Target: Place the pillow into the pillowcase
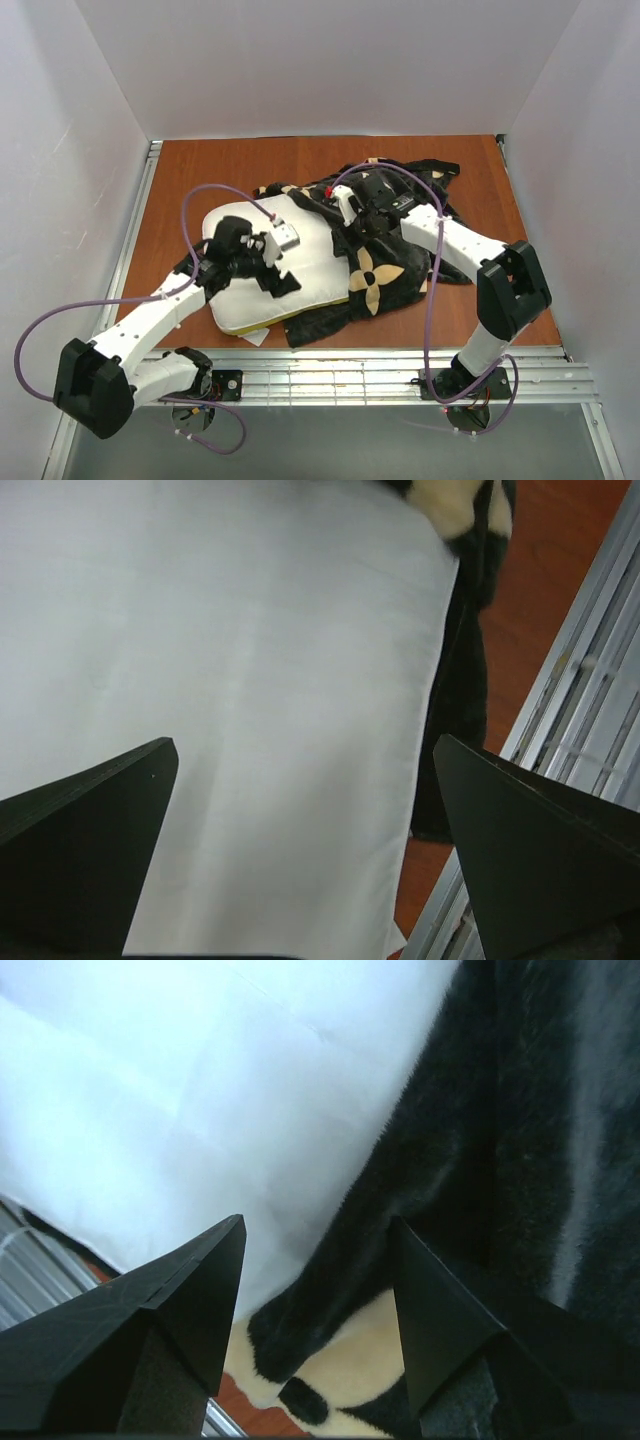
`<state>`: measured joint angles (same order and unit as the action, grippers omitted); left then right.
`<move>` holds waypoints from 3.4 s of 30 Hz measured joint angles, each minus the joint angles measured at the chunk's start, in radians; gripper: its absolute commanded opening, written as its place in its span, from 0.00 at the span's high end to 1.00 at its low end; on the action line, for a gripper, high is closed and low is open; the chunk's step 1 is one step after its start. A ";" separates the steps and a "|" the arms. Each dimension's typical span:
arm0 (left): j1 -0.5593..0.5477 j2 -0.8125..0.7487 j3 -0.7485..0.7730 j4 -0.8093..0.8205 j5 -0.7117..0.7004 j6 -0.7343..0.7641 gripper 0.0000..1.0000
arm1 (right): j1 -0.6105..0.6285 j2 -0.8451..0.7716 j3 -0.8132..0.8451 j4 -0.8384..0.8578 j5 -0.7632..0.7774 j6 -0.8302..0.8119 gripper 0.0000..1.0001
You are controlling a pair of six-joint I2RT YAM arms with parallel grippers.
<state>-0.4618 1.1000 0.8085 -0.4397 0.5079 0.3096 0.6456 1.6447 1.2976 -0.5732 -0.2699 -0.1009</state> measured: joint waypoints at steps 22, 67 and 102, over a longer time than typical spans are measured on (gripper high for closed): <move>-0.240 0.225 -0.158 0.198 -0.231 0.167 1.00 | 0.009 0.007 -0.053 -0.027 -0.250 0.052 0.99; 0.054 0.675 0.116 0.897 0.260 -1.236 1.00 | -0.431 -0.137 -0.563 0.350 -0.209 0.370 0.10; -0.080 0.692 0.164 0.610 0.082 -0.884 0.54 | 0.009 -0.412 -0.602 0.448 -0.649 0.311 0.76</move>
<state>-0.5423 1.7916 0.9722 0.1703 0.5900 -0.5743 0.6548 1.2324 0.6960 -0.1253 -0.9188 0.2096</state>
